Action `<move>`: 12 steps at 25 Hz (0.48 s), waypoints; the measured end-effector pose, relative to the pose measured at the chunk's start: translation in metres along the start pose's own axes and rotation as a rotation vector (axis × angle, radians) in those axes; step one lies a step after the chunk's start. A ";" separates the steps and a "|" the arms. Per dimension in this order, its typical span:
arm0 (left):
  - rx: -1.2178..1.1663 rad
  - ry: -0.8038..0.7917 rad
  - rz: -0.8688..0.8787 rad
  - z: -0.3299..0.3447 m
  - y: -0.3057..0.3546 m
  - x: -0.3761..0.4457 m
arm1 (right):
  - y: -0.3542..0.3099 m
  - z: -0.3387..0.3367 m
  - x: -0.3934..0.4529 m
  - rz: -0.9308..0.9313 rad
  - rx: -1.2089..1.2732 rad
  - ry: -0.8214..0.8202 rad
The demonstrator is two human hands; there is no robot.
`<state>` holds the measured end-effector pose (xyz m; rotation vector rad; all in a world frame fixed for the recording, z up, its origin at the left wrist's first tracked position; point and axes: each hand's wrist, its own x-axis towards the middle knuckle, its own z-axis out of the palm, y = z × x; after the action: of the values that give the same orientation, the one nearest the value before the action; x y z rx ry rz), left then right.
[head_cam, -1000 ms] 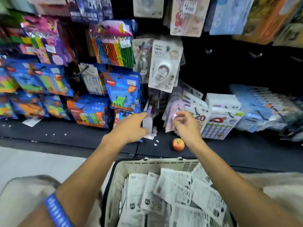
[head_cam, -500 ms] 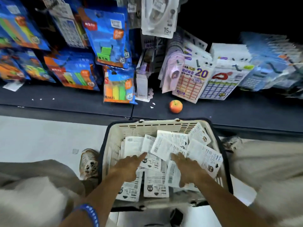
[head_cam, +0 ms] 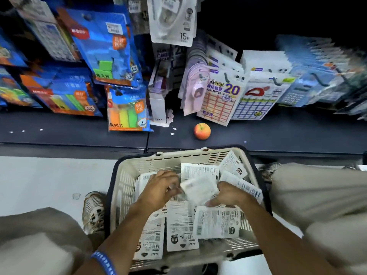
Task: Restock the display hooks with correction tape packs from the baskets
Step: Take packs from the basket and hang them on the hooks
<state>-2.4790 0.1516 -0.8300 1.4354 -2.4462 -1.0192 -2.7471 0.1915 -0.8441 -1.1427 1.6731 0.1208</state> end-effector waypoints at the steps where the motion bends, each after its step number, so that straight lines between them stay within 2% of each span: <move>1: -0.161 0.005 -0.038 -0.005 0.001 0.001 | 0.000 -0.007 0.001 -0.027 0.099 -0.009; 2: -0.376 0.027 -0.111 -0.013 0.004 0.002 | -0.002 -0.015 0.001 -0.080 0.212 0.006; 4: -0.743 0.180 -0.241 -0.029 0.008 0.008 | -0.014 -0.029 -0.003 -0.194 0.437 0.071; 6: -0.914 0.317 -0.392 -0.040 0.007 0.010 | -0.028 -0.034 -0.008 -0.282 0.560 0.134; 7: -0.939 0.321 -0.496 -0.043 0.006 0.008 | -0.037 -0.030 -0.011 -0.315 0.578 0.170; 10: -0.937 0.171 -0.761 -0.029 0.000 -0.001 | -0.065 -0.011 -0.019 -0.517 0.588 0.225; 12: -1.177 0.078 -0.872 -0.021 -0.004 -0.008 | -0.079 0.004 -0.021 -0.673 0.422 0.280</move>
<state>-2.4631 0.1469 -0.8147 1.8290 -0.6411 -1.9437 -2.6876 0.1642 -0.7949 -1.3638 1.3653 -0.8088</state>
